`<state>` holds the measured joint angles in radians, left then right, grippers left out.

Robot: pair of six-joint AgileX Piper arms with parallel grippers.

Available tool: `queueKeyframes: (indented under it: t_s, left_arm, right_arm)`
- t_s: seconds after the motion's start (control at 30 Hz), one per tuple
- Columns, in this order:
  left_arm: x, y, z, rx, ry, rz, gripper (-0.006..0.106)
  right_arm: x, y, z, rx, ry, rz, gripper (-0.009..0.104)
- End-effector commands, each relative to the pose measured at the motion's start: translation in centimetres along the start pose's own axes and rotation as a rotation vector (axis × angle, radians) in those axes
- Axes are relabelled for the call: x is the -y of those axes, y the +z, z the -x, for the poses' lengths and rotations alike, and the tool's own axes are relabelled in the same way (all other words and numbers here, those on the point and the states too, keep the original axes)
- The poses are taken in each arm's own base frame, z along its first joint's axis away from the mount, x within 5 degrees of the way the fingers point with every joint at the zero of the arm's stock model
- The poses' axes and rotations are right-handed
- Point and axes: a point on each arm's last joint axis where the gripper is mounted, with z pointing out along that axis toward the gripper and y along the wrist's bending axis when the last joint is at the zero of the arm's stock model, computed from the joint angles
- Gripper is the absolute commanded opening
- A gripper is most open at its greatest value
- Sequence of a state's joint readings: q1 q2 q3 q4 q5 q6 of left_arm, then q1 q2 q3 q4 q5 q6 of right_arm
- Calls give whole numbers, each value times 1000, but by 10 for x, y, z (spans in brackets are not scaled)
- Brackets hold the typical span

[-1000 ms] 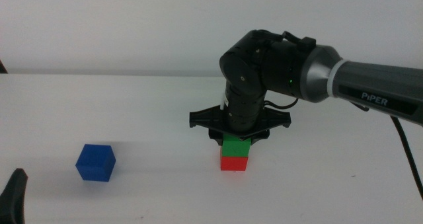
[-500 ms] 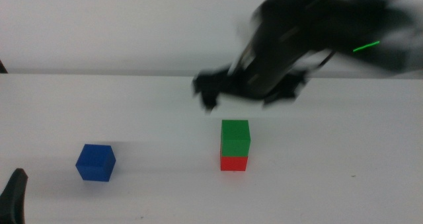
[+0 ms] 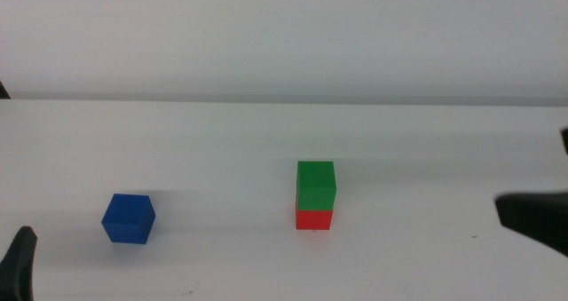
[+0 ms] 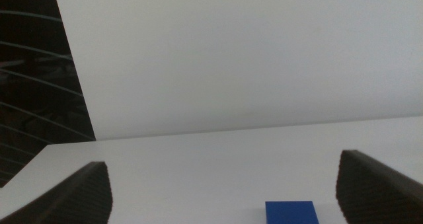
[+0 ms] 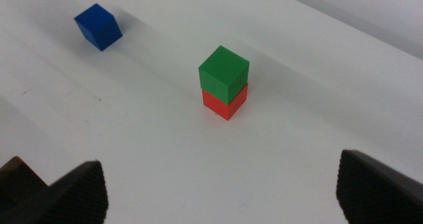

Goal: Stack red cubes first, then green, then blue cubes in a specific spot.

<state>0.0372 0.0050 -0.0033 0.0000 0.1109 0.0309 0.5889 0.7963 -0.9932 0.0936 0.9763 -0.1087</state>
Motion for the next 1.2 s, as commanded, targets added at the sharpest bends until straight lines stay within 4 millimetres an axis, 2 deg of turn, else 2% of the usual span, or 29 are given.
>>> queueKeyframes:
  t_s: [0.0, 0.33, 0.4, 0.47, 0.53, 0.63, 0.73, 0.83, 0.97, 1.13, 1.17]
  left_arm:
    - [0, -1, -10, 16, -5, 3, 91]
    - [0, -1, -10, 16, -5, 3, 91]
    - [0, 4, 6, -58, 5, 2, 91]
    - [-1, 16, 32, -197, -25, -9, 91]
    - [4, 32, 56, -466, -100, -53, 91]
    - [7, 62, 93, -825, -66, -102, 91]
    - [12, 102, 109, -1093, -43, -178, 91]
    - [23, 149, 105, -1245, -47, -289, 89]
    - [45, 200, 83, -1304, 12, -350, 84]
    - [69, 233, 51, -1382, 27, -325, 81]
    - [72, 244, 37, -1380, 16, -301, 81]
  right_arm:
    - [0, -4, -5, 34, -5, -5, 92]
    - [1, -3, -6, 31, 7, -11, 92]
    - [0, -3, -6, 31, 11, -6, 92]
    - [0, -3, -6, 32, 14, -1, 92]
    - [0, -3, -6, 32, 15, 0, 92]
    - [-1, -3, -6, 32, 18, 4, 92]
    - [-1, -3, -6, 31, 18, 4, 92]
    - [-1, -3, -6, 31, 18, 4, 92]
    - [-1, -3, -6, 31, 18, 4, 92]
    - [-1, -3, -6, 31, 18, 4, 92]
    - [-1, -3, -6, 31, 18, 4, 92]
